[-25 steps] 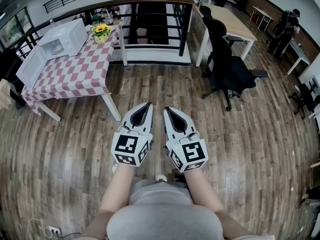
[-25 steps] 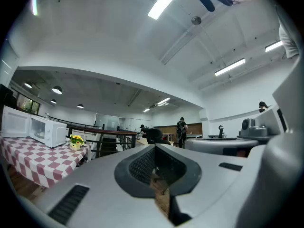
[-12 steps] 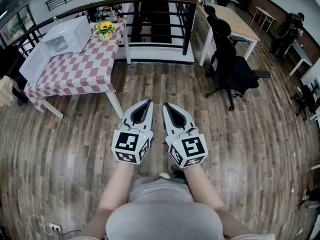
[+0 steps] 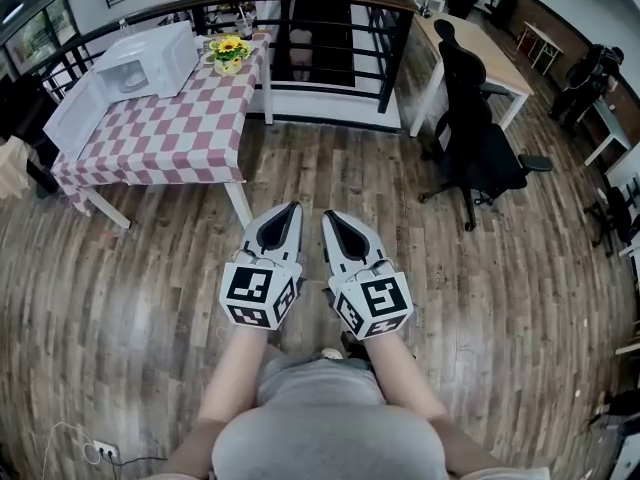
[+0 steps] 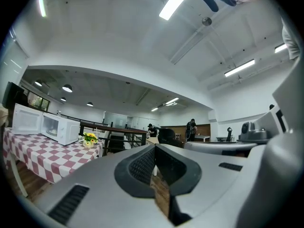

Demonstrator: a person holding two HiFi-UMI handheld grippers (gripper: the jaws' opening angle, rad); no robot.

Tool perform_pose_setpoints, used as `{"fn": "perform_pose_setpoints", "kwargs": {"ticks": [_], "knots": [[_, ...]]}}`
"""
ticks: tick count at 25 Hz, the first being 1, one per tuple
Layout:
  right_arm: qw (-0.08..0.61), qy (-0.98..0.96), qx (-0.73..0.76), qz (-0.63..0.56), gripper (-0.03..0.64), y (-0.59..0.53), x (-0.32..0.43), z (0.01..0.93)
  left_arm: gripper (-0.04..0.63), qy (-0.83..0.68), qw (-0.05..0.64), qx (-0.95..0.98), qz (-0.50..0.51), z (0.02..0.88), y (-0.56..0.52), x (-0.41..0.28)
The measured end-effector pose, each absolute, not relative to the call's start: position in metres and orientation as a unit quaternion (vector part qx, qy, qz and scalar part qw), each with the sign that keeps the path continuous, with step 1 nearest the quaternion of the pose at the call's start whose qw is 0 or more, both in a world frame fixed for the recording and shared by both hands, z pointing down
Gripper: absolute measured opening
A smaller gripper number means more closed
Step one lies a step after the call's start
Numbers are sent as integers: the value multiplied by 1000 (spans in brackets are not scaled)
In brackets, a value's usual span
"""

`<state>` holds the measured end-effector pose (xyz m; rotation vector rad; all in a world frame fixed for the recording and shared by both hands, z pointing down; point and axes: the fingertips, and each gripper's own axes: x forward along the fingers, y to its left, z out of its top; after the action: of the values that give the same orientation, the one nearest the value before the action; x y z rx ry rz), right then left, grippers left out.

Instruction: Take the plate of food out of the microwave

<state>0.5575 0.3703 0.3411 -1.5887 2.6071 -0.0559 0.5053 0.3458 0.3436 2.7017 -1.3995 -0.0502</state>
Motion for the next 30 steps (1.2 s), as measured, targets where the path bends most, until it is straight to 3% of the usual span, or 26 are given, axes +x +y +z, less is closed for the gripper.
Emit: {"fn": "perform_pose_setpoints", "kwargs": {"ticks": [30], "knots": [[33,900,-432,-50,25,237,349,358,2,-552,60,832,-8,348,217,289]]}}
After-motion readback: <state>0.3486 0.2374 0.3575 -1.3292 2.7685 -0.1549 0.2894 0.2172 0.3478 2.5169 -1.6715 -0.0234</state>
